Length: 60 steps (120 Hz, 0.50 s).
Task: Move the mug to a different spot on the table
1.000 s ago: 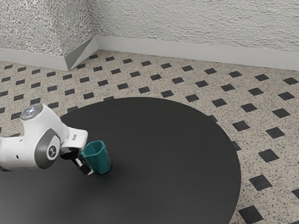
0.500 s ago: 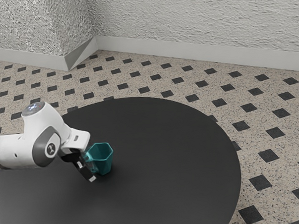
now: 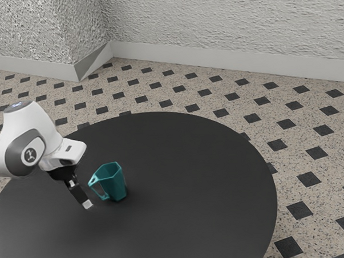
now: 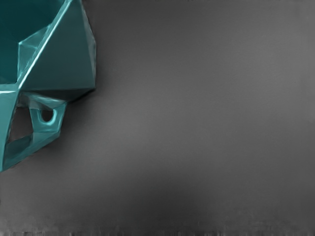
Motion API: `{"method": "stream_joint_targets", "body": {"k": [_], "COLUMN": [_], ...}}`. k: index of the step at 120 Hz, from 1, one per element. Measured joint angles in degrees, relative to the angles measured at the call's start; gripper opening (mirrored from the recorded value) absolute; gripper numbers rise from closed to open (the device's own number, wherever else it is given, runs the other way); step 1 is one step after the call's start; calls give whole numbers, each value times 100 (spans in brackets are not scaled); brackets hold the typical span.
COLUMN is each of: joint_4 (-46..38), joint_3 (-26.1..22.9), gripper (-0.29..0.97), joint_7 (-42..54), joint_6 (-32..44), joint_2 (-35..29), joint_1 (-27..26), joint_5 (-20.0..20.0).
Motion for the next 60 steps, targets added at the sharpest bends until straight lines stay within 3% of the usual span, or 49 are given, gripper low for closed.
{"method": "stream_joint_targets", "body": {"k": [13, 29, 41, 60], "joint_4": [179, 724, 1428, 3227], "joint_3": [-136, -288, -342, -355], "gripper": [66, 66, 66, 66], "joint_7": [-317, -668, -917, -1415], "joint_6": [-750, -1397, -1731, -2295], "joint_2": [-563, -660, -339, 706], "joint_1": [-5, -120, -202, -465], "joint_5": [371, 566, 605, 596]}}
